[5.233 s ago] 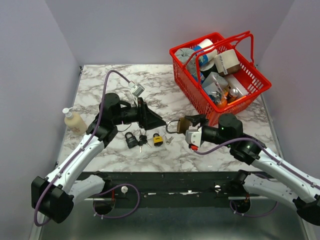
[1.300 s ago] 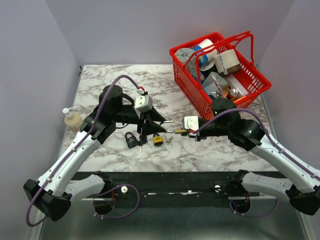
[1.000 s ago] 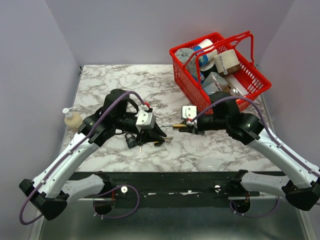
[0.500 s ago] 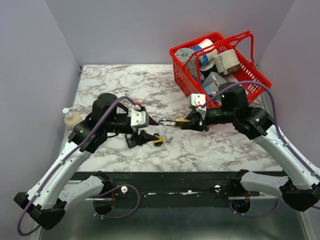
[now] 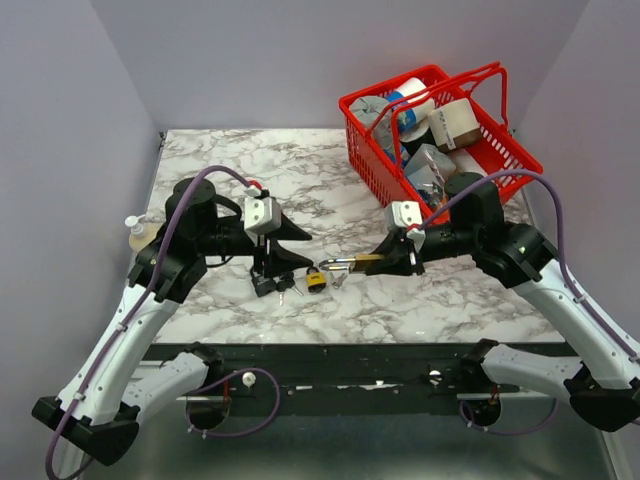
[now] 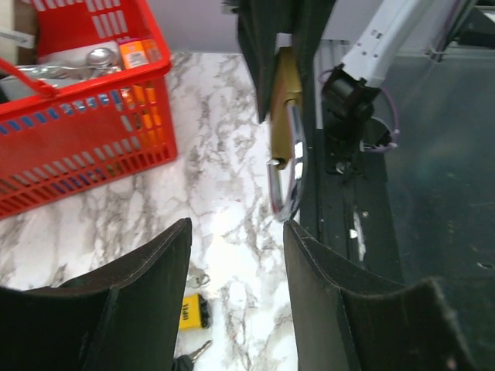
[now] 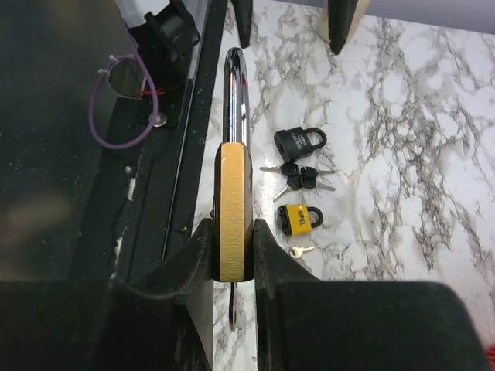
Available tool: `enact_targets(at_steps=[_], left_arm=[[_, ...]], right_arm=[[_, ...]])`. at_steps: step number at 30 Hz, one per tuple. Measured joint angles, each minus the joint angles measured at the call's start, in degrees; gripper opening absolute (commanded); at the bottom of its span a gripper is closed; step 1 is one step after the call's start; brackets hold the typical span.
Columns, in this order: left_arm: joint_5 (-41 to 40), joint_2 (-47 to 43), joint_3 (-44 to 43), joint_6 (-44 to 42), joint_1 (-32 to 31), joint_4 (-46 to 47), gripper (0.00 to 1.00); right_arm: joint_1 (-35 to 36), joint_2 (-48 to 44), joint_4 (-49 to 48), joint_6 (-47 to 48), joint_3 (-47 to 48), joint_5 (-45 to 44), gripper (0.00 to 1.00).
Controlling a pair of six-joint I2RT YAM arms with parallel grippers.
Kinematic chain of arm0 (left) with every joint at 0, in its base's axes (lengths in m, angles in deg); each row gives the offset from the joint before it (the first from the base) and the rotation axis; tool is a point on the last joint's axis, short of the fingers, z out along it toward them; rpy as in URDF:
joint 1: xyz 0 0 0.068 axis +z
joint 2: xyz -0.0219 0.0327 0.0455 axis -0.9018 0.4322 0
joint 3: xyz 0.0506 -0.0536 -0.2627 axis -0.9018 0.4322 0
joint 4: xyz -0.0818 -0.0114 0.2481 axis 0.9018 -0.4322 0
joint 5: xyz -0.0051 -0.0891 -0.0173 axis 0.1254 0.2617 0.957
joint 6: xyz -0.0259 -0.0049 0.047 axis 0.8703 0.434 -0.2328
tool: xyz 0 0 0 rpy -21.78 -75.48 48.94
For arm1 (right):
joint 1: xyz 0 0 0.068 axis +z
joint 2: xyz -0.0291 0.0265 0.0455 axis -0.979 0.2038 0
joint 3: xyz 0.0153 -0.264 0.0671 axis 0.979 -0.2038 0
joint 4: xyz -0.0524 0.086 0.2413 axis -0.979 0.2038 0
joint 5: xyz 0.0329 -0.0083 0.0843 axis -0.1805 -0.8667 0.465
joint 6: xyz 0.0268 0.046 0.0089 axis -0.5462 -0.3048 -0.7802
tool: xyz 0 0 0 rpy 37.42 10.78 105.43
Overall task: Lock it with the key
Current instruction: Lock the lock.
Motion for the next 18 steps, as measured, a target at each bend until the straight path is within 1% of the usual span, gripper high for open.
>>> enact_targets(at_steps=[3,5,8,15,18], left_arm=[[0.4,0.7,-0.1,-1.8,-3.6,-1.6,0.59],[0.0,0.7,-0.1,-5.6,-6.2,-4.8,0.59],[-2.0,-0.3,0.7,-8.5,-7.5,-6.8,0.59],[-6.8,-3.1,3.1,-7.5,-8.1,-3.4,0.56],[-8.0,-2.8,3.2,-6.5,-9.4,-1.3,0.49]], right_arm=[[0.0,-0.5,-2.3,0.7,-2.2,0.4,0.01],[0.0,-1.2,-3.2,1.2,-3.9,0.5,0.01],[0.0,-1.8,-4.2,2.0,-5.1,0.7,0.01],[0.0,-1.8,-5.3,3.2,-5.1,1.9,0.01],[0.0,-1.8,-5.3,3.6,-5.1,2.1,0.01]])
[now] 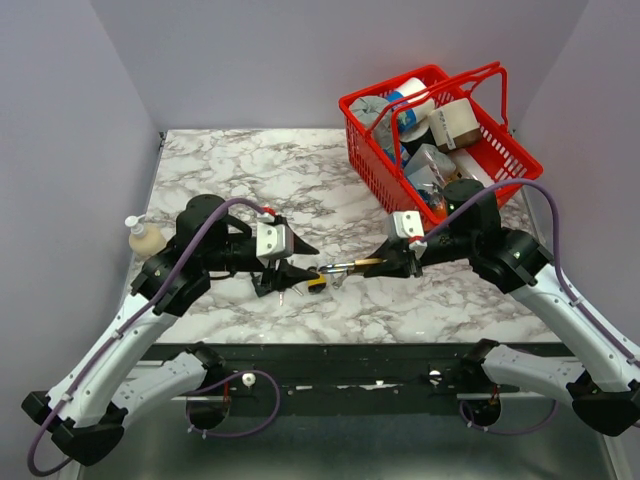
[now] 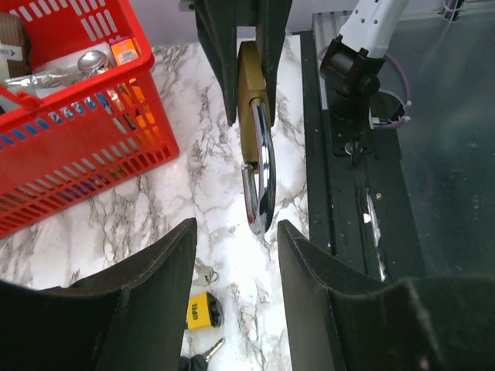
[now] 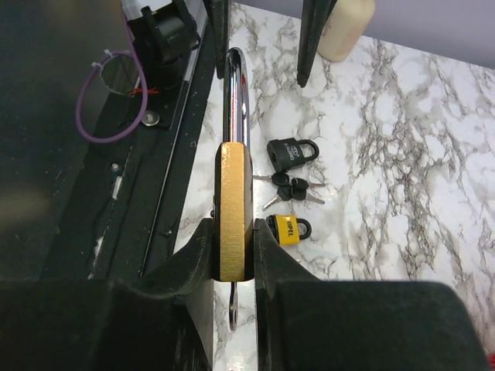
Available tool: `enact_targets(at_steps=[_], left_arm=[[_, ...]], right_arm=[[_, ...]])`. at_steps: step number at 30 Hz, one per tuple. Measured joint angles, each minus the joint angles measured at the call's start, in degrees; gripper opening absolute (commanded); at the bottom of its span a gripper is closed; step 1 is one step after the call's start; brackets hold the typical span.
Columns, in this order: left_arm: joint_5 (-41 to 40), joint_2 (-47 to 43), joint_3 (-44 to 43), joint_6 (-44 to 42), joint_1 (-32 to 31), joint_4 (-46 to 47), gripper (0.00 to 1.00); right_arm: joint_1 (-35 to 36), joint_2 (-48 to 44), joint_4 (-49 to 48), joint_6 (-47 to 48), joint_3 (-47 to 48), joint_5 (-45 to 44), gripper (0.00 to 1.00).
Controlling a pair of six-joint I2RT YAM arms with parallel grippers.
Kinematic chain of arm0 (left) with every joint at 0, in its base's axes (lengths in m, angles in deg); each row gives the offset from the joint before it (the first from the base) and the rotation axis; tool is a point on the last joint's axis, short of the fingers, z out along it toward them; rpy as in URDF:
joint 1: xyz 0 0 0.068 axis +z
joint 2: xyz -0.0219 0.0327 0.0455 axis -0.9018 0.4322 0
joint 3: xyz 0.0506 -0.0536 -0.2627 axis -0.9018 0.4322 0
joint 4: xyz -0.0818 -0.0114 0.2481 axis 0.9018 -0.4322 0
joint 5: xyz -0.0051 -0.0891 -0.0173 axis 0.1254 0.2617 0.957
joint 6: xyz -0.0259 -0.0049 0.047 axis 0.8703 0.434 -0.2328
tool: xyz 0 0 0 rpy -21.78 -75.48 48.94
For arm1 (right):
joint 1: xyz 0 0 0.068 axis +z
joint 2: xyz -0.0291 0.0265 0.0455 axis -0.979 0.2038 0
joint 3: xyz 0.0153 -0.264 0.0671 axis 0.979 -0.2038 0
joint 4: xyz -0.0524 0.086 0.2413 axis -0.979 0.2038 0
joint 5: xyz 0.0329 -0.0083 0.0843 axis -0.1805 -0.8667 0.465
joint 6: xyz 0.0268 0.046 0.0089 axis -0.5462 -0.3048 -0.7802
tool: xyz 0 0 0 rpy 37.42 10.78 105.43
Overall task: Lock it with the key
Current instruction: Lock the lock.
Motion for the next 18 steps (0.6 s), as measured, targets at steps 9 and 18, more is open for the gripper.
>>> enact_targets(at_steps=[9,18], left_arm=[[-1.0,0.7,0.0,2.6,-4.8,3.2,0.15],[-1.6,1.2,0.2,6.1,-5.3,4.8,0.0]], right_arm=[[0.0,0.0,-0.5,0.8,0.0,0.0,0.01],[-0.2,-1.0,-1.7,-0.3,-0.7,-0.6,0.01]])
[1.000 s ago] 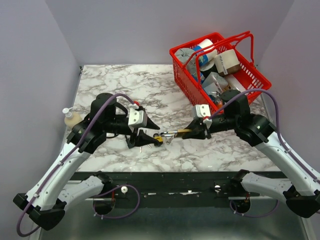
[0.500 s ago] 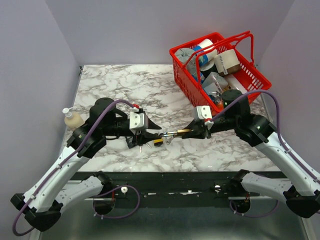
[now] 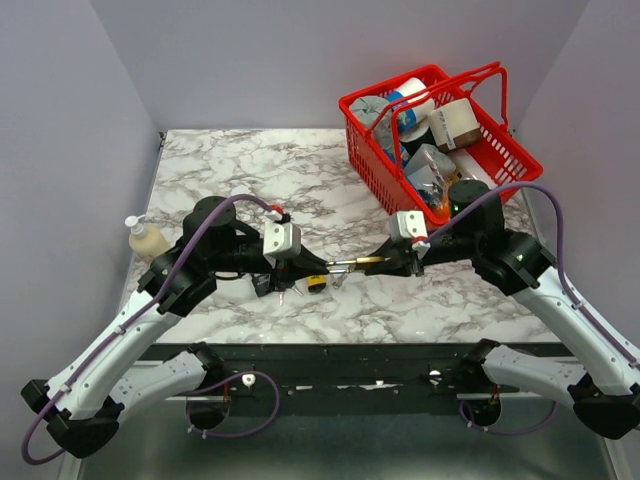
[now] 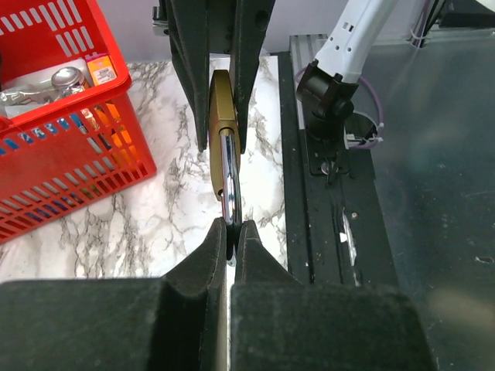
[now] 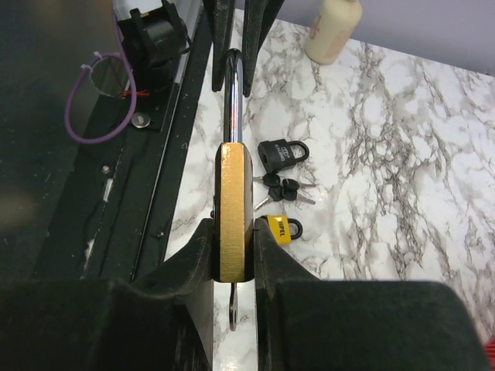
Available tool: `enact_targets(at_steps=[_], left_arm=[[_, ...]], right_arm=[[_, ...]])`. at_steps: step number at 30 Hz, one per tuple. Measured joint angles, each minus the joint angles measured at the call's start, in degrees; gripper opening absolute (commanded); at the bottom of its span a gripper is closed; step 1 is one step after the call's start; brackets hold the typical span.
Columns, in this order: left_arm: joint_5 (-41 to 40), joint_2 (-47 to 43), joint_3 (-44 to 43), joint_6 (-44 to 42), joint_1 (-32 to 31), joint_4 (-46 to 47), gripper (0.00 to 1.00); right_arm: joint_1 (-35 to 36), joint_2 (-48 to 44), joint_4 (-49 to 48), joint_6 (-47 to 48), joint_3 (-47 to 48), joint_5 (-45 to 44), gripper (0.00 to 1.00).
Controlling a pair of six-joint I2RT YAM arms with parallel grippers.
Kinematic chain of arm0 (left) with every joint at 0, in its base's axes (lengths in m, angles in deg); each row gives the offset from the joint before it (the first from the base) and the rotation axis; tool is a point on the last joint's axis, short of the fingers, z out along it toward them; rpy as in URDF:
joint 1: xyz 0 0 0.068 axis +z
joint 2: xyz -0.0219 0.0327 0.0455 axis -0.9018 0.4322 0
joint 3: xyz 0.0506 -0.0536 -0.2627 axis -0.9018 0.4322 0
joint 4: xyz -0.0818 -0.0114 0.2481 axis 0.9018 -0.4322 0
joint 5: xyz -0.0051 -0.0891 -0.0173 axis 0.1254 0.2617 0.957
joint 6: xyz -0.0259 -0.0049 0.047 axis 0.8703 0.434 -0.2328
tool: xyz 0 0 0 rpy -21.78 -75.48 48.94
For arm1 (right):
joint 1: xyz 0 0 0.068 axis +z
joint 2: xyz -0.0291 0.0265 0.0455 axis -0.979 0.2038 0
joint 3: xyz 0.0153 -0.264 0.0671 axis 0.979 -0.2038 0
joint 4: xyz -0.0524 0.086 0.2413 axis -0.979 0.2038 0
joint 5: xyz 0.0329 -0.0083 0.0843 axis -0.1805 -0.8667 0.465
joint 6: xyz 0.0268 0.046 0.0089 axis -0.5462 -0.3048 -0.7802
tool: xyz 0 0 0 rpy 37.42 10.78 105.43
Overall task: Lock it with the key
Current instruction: Lock the lock.
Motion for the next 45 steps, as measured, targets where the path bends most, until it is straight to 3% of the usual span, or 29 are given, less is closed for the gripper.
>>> enact_targets(at_steps=[19,45], left_arm=[[-2.4,0.3,1.3,2.3,-2.1,2.1,0.0],[-0.8,3.7,5.7,18.4,-0.4,18.8,0.0]], right_arm=[[-0.7,1.6,1.0,-3.7,0.5,2.7,0.01],[-1.3,5.2,4.0,-11.1,2.1,2.1,0.01]])
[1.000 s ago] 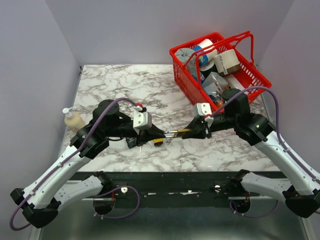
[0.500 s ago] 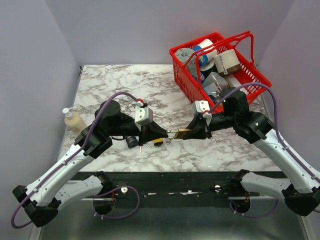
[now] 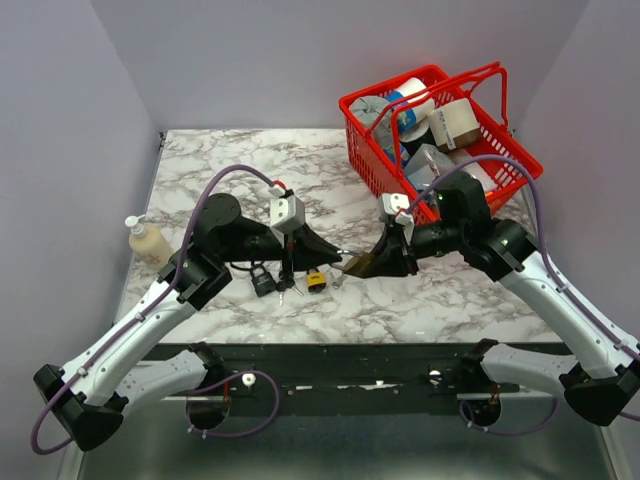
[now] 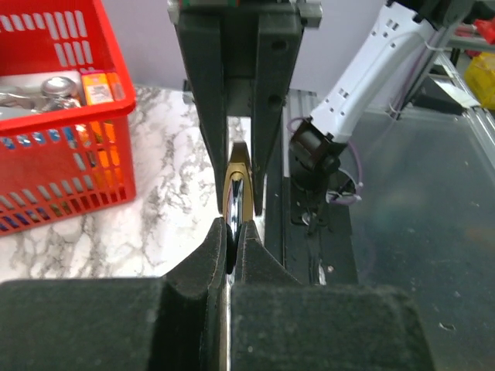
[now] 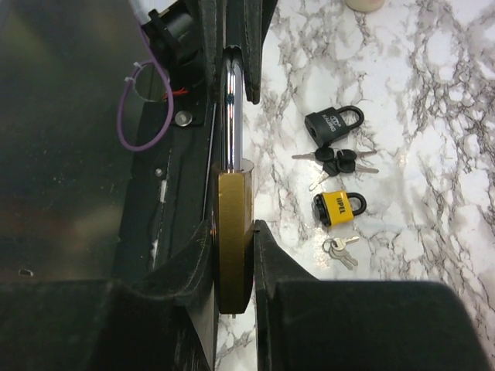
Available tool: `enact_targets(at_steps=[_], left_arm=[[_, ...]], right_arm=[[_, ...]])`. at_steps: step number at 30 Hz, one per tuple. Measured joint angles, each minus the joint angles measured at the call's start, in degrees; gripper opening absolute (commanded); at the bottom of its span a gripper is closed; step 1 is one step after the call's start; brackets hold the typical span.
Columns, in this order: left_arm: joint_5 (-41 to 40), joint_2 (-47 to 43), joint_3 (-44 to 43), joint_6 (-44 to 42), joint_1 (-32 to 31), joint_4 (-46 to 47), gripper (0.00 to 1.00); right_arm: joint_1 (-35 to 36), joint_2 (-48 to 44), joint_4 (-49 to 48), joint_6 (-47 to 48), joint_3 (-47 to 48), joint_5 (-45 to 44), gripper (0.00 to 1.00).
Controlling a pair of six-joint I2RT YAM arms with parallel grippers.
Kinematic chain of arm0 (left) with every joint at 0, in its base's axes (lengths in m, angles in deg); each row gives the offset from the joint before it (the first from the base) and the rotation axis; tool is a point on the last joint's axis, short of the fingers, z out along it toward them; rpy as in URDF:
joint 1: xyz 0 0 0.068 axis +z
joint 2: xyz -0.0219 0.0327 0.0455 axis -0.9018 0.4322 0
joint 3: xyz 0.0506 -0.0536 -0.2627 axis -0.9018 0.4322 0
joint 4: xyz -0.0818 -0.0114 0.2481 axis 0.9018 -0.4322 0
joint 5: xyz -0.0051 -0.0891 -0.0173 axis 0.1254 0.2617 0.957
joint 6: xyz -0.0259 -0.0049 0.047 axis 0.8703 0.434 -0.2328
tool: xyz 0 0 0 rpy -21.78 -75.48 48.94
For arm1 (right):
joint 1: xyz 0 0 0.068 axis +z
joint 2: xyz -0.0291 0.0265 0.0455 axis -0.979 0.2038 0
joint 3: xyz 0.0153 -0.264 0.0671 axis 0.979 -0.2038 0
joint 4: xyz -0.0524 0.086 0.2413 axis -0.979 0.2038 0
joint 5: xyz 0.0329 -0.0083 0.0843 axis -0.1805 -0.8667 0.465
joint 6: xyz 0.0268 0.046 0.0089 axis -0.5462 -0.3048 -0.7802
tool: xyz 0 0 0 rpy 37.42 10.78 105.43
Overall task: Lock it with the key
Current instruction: Lock the lock.
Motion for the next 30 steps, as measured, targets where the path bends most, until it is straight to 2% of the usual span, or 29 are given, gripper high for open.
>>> enact_targets(at_steps=[2,4,5,7,9,13,15,18,22,26,30], left_arm=[[0.5,0.6,-0.9,0.4,1.5,0.7,0.01],[0.6,0.9,-1.5,0.4,2.6,0.8,0.08],[0.7,1.0,-1.7,0.5,3.1,0.7,0.17],[0.7,1.1,-1.7,0.9,3.9,0.7,0.27],[0.7,1.2,-1.7,3.0,5.5,1.7,0.32],[1.8,2.7,-0.8,9.1,8.8,5.9,0.48],[2.0,3.4,0.2,11.6,10.3,7.4,0.51],[2.4,3.5,1.6,14.7,11.8,9.1,0.51],[4.4,3.5,3.3,19.9,13.2,14.1,0.41],[6.3,3.5,5.9,26.9,14.6,21.5,0.39],[7.1,4.0,6.8,32.3,14.6,27.4,0.32]], right_arm=[[-0.2,0.6,-1.5,-1.7,-0.1,-0.5,0.01],[-0.4,0.9,-3.6,-3.8,-0.8,-0.6,0.01],[-0.5,0.9,-4.4,-4.8,-1.1,-0.6,0.01],[-0.6,1.0,-5.7,-7.3,-1.6,-0.7,0.01],[-0.6,1.3,-7.3,-9.8,-1.9,-0.7,0.01],[-1.1,2.6,-14.1,-15.6,-2.0,-0.9,0.01],[-2.1,2.9,-16.2,-18.3,-2.2,-0.9,0.01],[-3.7,3.2,-18.7,-21.9,-2.4,-0.9,0.01],[-5.0,3.4,-21.7,-25.4,-3.4,-0.4,0.01],[-5.0,3.4,-23.9,-27.6,-4.6,1.3,0.01],[-5.0,3.4,-26.4,-29.3,-5.7,3.4,0.01]])
